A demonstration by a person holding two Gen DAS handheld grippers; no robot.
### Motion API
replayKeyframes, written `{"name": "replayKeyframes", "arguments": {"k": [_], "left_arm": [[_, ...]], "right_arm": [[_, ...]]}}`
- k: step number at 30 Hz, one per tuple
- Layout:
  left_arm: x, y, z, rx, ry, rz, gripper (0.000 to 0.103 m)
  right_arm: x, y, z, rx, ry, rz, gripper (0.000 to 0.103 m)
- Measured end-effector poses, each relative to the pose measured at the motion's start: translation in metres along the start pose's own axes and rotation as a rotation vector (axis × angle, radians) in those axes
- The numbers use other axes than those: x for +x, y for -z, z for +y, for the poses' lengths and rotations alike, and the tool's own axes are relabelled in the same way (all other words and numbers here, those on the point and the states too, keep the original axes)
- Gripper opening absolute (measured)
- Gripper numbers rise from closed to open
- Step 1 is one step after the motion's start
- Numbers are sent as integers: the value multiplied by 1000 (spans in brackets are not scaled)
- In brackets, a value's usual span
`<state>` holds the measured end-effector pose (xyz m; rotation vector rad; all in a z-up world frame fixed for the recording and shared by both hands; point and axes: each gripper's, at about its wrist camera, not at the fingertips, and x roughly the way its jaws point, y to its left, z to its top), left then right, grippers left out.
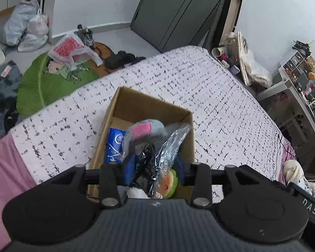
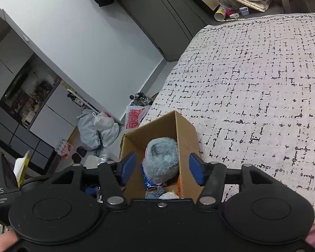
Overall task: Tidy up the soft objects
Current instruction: 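Lift both items and carry them over the box, then open both grippers to drop the bag and burger into the box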
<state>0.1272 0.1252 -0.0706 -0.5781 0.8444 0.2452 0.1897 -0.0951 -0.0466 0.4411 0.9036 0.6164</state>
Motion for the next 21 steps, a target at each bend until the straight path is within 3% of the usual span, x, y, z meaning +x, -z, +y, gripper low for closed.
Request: {"name": "replayKeyframes", "arguments": {"k": [6, 11, 18, 21], "left_arm": [[-21, 0, -14, 36, -16, -35, 62], [-38, 3, -26, 37, -31, -55, 72], [-61, 11, -37, 62, -47, -72, 85], [-70, 15, -38, 70, -64, -82, 91]], "right_arm": [[-18, -4, -4, 15, -6, -16, 65], [-41, -5, -5, 29, -26, -40, 78], [-65, -1, -10, 34, -19, -49, 81], [-76, 2, -8, 21, -19, -56, 88]]}}
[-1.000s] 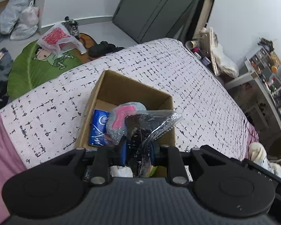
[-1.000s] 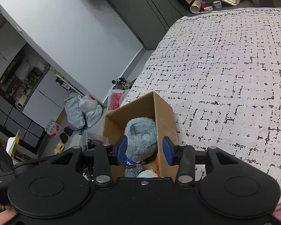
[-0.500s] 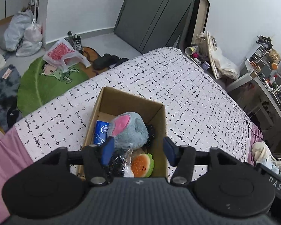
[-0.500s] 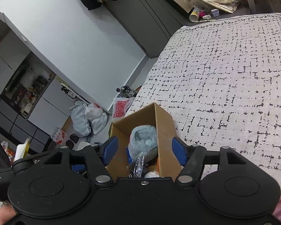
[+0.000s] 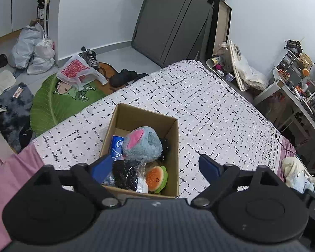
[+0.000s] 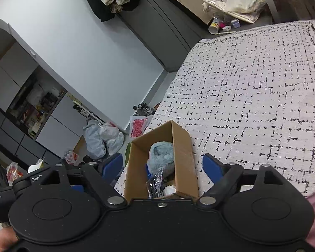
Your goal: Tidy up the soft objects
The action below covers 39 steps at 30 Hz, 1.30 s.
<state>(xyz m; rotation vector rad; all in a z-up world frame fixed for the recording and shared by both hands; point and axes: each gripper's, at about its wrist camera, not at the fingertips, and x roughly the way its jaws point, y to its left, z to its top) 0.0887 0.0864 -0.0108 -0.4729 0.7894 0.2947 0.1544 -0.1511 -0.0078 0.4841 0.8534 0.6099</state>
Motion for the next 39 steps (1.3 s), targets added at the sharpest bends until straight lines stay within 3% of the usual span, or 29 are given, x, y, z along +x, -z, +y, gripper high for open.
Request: {"name": "replayKeyframes", "arguments": {"k": [8, 19, 26, 39], "left_arm": [[-20, 12, -6, 29, -7, 13, 94], [-47, 32, -20, 136, -21, -16, 97], [-60, 38, -22, 162, -24, -40, 98], [-71, 53, -32, 232, -21, -45, 100]], "right_arm": [[-35, 6, 9, -78, 58, -22, 103], [-77, 5, 7, -147, 141, -65, 103], [-99, 10, 15, -218, 138, -79, 103], [-114, 20, 4, -221, 144, -58, 103]]}}
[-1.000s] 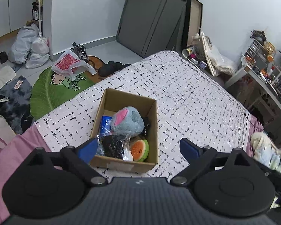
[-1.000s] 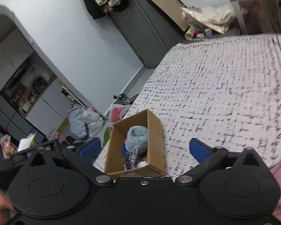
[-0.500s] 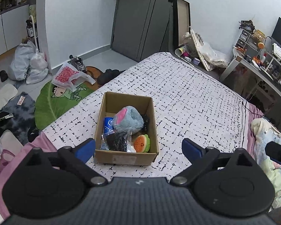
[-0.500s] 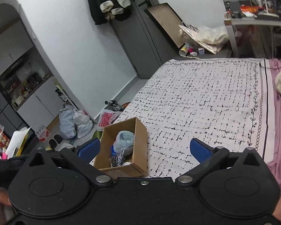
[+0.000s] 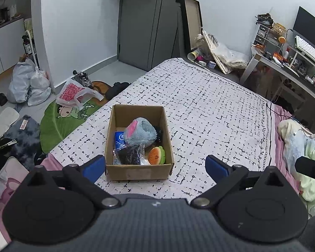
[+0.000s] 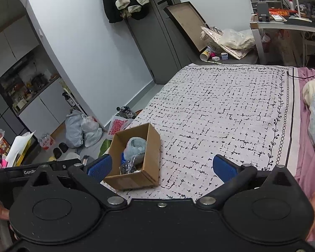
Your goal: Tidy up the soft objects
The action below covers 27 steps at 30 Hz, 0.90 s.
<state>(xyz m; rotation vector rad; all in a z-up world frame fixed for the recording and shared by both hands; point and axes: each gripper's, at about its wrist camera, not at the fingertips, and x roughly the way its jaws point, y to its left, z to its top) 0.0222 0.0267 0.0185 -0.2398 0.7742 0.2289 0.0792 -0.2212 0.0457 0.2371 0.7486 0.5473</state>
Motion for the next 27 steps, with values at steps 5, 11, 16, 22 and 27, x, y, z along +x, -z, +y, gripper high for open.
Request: {"name": "replayKeyframes", "arguments": {"k": [5, 11, 16, 22, 27], "left_arm": [[-1, 3, -3, 10, 2, 2, 101], [1, 8, -8, 27, -8, 7, 101], [4, 9, -11, 27, -2, 15, 101], [7, 12, -15, 41, -10, 25, 101], [5, 12, -17, 55, -18, 23, 101]], "right_arm": [[-2, 5, -3, -1, -5, 14, 103], [-2, 7, -7, 16, -6, 18, 103], [0, 10, -6, 14, -11, 28, 103], [3, 10, -5, 16, -17, 39, 103], [6, 11, -3, 6, -19, 49, 103]]}}
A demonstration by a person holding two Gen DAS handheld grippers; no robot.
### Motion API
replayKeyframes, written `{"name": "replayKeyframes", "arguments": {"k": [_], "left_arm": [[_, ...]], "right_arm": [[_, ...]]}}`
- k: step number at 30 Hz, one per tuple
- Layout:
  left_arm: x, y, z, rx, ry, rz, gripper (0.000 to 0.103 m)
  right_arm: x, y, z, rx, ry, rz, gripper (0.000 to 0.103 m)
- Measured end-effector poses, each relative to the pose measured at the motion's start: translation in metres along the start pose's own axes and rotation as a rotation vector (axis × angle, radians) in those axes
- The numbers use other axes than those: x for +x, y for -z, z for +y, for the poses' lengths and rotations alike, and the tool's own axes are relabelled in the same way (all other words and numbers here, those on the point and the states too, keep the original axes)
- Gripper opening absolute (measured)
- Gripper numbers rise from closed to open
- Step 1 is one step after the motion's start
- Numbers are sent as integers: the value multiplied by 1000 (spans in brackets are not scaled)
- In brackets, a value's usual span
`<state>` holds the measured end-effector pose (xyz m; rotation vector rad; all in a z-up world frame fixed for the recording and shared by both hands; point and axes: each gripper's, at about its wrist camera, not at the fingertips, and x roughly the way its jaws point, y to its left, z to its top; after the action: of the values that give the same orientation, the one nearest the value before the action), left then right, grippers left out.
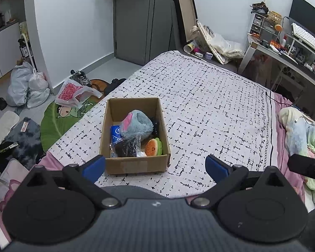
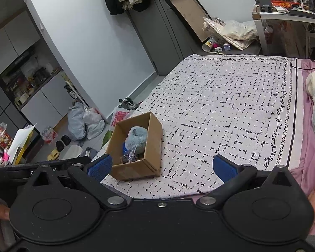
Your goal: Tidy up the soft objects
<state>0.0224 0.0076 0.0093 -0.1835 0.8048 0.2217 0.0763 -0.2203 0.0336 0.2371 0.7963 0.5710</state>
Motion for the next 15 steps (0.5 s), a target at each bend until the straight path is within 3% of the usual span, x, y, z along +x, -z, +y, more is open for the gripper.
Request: {"name": "replayKeyframes", "arguments": {"k": [15], "left_arm": [[2, 2, 6, -12, -9, 22, 101]], "right_arm": [[2, 0, 1, 0, 12, 13, 103]]}}
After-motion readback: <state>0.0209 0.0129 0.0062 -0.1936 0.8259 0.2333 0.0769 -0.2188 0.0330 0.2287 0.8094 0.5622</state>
